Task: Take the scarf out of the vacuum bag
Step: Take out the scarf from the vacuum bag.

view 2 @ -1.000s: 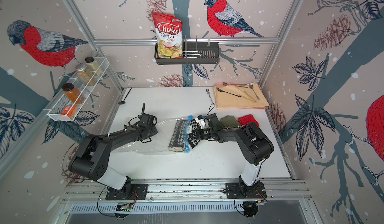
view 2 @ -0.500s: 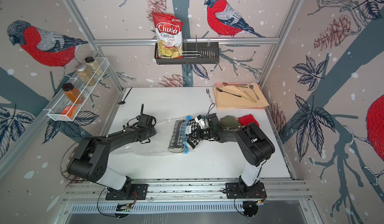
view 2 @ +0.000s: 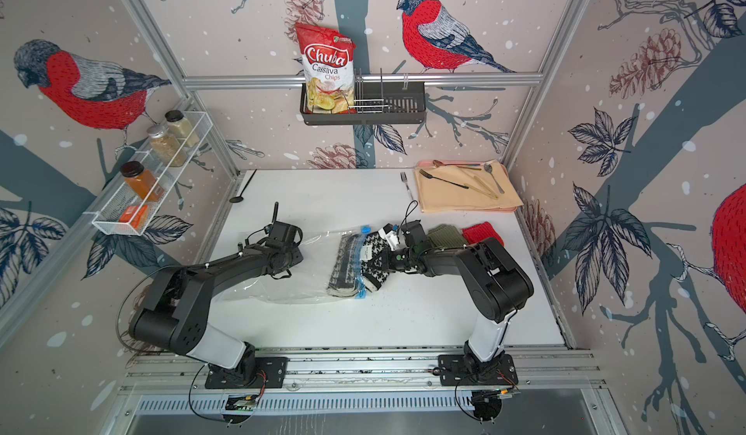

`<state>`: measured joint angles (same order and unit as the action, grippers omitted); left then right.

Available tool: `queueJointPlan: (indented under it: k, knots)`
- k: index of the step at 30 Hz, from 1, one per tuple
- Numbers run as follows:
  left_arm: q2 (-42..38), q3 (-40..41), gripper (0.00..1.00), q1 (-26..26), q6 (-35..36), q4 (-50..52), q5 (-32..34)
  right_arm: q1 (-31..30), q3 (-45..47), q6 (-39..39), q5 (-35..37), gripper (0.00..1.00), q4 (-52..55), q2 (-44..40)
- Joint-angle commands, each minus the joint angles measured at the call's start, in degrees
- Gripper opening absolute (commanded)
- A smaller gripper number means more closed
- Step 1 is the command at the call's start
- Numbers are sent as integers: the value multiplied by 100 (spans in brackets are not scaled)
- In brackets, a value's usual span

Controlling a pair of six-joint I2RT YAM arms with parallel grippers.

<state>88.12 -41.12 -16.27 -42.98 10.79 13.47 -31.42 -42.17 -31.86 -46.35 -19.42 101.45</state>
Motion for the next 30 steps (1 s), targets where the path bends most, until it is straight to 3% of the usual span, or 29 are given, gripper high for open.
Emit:
queueJointPlan:
  k: [1, 30]
  knots:
    - [12, 35, 42, 19, -47, 334, 77, -5, -62, 63, -50, 0, 20, 33]
    - [-138, 69, 42, 25, -31, 223, -29, -5, -142, 59, -57, 0, 20, 81]
